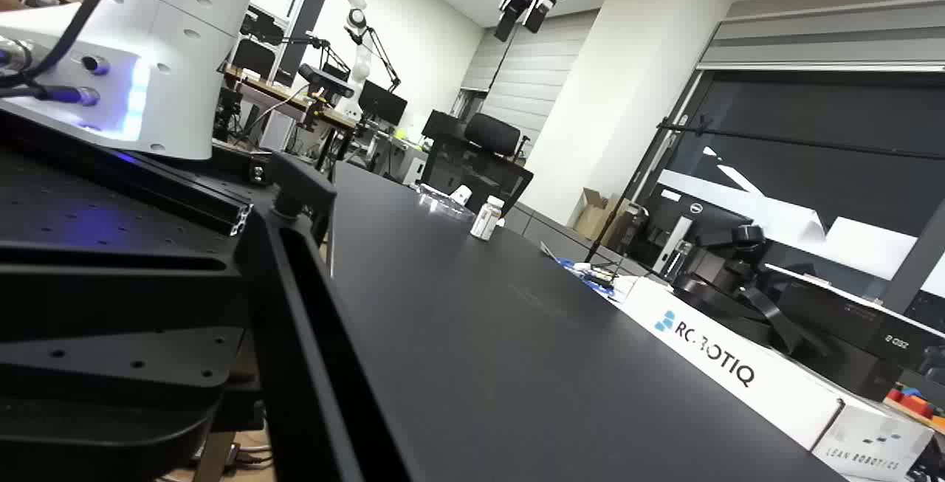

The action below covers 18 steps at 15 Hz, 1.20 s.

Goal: Move the bottle forward

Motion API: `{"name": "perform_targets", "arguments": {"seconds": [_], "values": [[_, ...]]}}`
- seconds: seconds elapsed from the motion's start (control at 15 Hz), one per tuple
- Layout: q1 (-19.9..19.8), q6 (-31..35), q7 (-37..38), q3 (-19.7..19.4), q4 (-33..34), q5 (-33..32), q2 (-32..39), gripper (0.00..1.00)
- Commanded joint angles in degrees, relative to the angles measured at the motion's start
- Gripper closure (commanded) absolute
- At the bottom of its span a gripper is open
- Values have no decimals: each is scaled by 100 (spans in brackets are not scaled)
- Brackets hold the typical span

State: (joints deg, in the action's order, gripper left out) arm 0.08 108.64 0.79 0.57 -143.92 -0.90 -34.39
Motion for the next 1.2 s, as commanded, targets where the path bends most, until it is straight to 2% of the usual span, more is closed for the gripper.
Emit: {"name": "perform_targets", "arguments": {"seconds": [0.0,0.73,1.13], "values": [[2,-13,2,0,11,0,3,0],[2,-13,2,-1,10,0,3,0],[12,1196,700,337,410,129,970,0]]}}
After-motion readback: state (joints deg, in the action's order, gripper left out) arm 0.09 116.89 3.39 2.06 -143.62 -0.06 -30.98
